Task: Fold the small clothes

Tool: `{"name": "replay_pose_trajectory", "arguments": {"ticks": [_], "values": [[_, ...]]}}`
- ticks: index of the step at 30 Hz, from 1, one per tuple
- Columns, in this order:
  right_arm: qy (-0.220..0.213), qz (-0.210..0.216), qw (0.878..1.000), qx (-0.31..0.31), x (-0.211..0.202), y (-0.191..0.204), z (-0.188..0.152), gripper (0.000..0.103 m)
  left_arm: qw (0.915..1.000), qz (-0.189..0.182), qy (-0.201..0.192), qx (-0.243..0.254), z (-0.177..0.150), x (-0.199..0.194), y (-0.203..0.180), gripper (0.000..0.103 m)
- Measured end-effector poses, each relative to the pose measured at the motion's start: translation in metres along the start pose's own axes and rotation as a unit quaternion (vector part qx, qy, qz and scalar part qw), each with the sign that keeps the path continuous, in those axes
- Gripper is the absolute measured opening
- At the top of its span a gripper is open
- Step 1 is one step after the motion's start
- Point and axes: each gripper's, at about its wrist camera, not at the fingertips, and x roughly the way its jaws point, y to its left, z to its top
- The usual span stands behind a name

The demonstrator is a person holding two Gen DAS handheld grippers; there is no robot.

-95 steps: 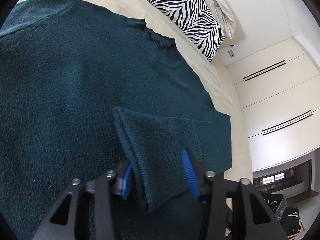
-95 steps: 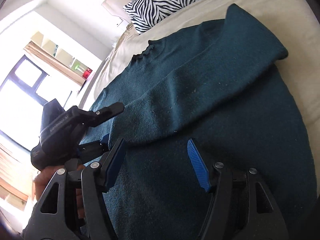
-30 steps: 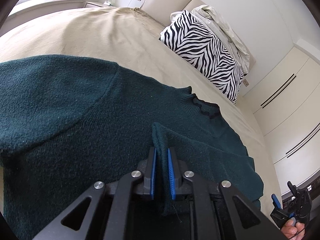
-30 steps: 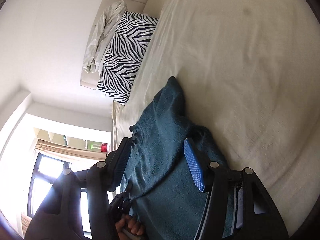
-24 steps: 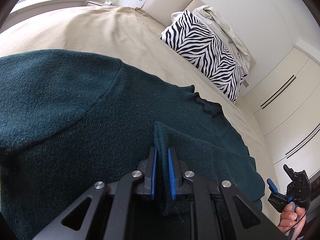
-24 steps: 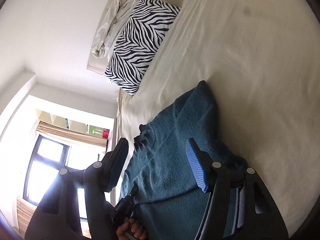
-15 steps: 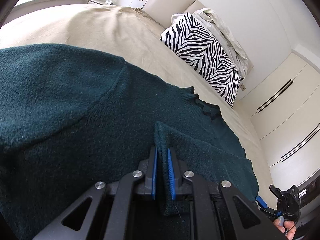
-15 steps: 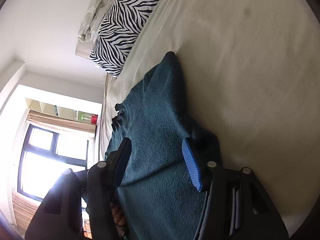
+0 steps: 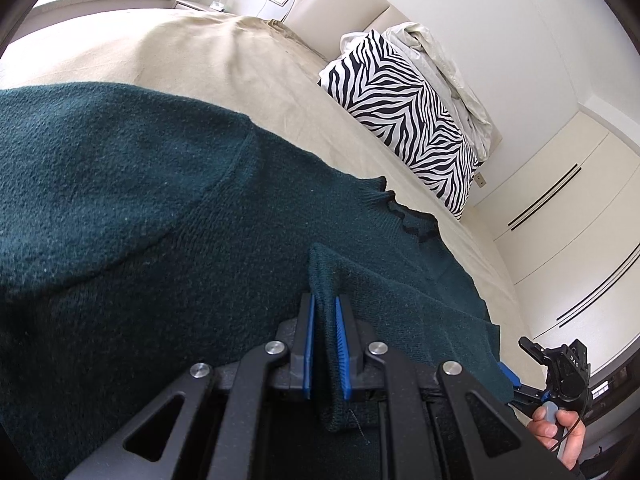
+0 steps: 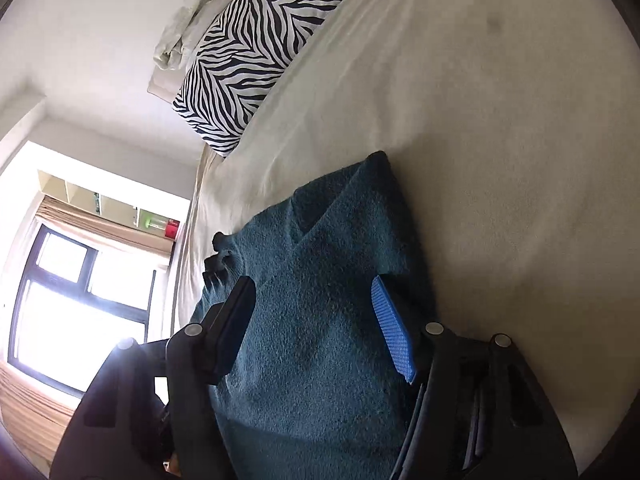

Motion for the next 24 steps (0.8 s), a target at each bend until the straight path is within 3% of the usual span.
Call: {"name": "replay_pose_trajectory", "arguments": {"ticks": [2, 4, 5, 6, 8, 11, 13, 16, 18, 22, 24], "values": [[-0.018, -0.011, 1.000, 0.014, -0.025, 0.001, -0.011, 0.060, 0.9998, -0.011, 0.011, -0.012, 0.005, -0.005, 0.000, 0.017], [-0.038, 0.012, 0.999, 0.010, -0.056, 0.008, -0.026, 0.061, 0.9993, -0.014, 0.009, -0.033, 0.008, -0.027, -0.001, 0.040], [-0.043, 0.021, 0.999, 0.003, -0.072, 0.012, -0.035, 0.061, 0.9984, -0.026, -0.013, -0.048, 0.009, -0.048, -0.001, 0.061], [-0.045, 0.027, 0.999, -0.007, -0.088, 0.017, -0.046, 0.061, 0.9965, -0.042, -0.040, -0.061, 0.010, -0.072, 0.001, 0.076], [-0.049, 0.029, 0.998, -0.023, -0.112, 0.024, -0.066, 0.061, 0.9900, -0.061, -0.097, -0.083, 0.009, -0.123, 0.014, 0.083], [-0.036, 0.044, 0.998, -0.022, -0.136, 0.029, -0.095, 0.061, 0.9736, -0.064, -0.152, -0.157, 0.004, -0.190, 0.066, 0.083], [-0.030, 0.053, 0.998, -0.018, -0.149, 0.028, -0.118, 0.061, 0.9545, -0.056, -0.185, -0.227, -0.004, -0.230, 0.112, 0.082], [-0.013, 0.059, 0.998, -0.014, -0.149, 0.033, -0.145, 0.061, 0.9191, -0.041, -0.225, -0.321, -0.021, -0.274, 0.175, 0.081], [-0.002, 0.062, 0.998, -0.015, -0.146, 0.035, -0.164, 0.061, 0.8999, -0.023, -0.244, -0.361, -0.028, -0.293, 0.205, 0.079], [0.018, 0.062, 0.998, -0.009, -0.135, 0.042, -0.189, 0.061, 0.8719, -0.010, -0.269, -0.409, -0.030, -0.302, 0.247, 0.078], [0.023, 0.058, 0.998, -0.011, -0.131, 0.047, -0.197, 0.061, 0.8539, -0.009, -0.270, -0.445, -0.029, -0.296, 0.268, 0.058]]}}
